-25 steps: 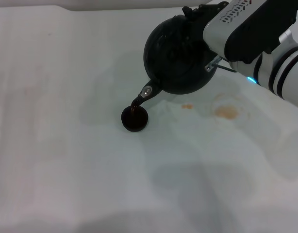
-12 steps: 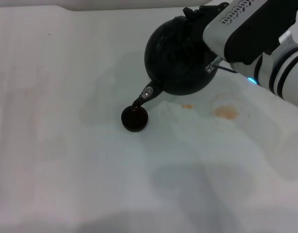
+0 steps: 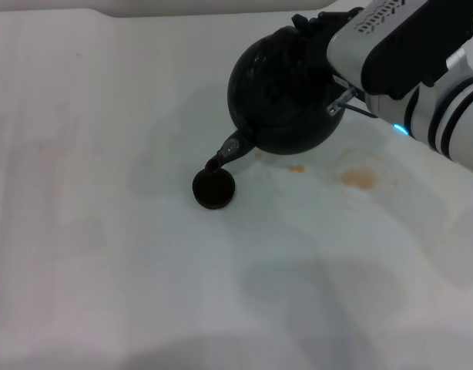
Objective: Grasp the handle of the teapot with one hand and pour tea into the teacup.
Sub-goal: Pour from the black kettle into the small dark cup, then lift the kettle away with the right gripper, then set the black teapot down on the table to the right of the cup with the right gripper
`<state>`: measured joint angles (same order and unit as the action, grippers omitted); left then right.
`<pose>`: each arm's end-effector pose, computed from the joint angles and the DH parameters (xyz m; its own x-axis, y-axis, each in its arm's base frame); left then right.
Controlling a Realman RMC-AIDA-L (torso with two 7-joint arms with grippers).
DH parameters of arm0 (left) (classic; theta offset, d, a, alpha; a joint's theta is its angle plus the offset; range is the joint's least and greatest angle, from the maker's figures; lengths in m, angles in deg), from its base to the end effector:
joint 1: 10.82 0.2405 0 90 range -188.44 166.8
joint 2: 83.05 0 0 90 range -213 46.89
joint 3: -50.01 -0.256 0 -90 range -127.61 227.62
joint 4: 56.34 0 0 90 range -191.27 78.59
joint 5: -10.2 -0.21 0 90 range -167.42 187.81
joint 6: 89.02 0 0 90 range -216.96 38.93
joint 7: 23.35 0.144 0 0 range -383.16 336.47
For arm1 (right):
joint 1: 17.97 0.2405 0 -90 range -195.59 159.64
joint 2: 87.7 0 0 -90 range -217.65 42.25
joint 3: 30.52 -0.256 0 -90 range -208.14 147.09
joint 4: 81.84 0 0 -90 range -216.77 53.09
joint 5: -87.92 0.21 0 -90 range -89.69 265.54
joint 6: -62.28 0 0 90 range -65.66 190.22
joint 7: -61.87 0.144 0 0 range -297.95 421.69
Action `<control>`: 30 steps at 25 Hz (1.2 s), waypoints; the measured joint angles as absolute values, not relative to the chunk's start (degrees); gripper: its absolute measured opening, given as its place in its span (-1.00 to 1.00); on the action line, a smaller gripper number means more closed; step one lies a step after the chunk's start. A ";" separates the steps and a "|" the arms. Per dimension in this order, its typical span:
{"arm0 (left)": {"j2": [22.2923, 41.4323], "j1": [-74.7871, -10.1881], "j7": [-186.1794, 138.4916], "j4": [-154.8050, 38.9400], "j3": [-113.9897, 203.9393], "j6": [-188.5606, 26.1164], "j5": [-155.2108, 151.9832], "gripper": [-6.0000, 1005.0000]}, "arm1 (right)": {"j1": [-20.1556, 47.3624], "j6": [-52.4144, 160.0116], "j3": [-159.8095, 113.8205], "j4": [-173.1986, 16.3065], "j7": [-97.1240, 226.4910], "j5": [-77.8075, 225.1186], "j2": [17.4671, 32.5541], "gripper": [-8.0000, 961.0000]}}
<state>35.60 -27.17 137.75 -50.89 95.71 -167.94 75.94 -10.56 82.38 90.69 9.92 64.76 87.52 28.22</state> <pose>-0.3852 0.2667 0.0386 0.5601 -0.1764 0.8094 0.8280 0.1524 -0.5397 0.1470 0.3182 -0.0496 0.9377 -0.1720 -0.3018 -0.3455 -0.5531 -0.7581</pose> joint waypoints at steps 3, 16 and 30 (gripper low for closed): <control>35.58 -27.13 137.76 -50.89 95.71 -167.94 75.94 0.77 | -11.04 82.42 90.68 10.09 67.07 87.65 28.23 -0.58; 35.42 -27.24 137.76 -51.64 95.71 -167.94 75.94 0.77 | -17.52 79.85 85.80 11.24 72.35 101.04 27.45 -0.58; 35.42 -27.34 137.76 -52.33 95.71 -167.94 75.94 0.77 | -24.20 78.88 83.33 10.60 71.98 110.77 27.15 -0.58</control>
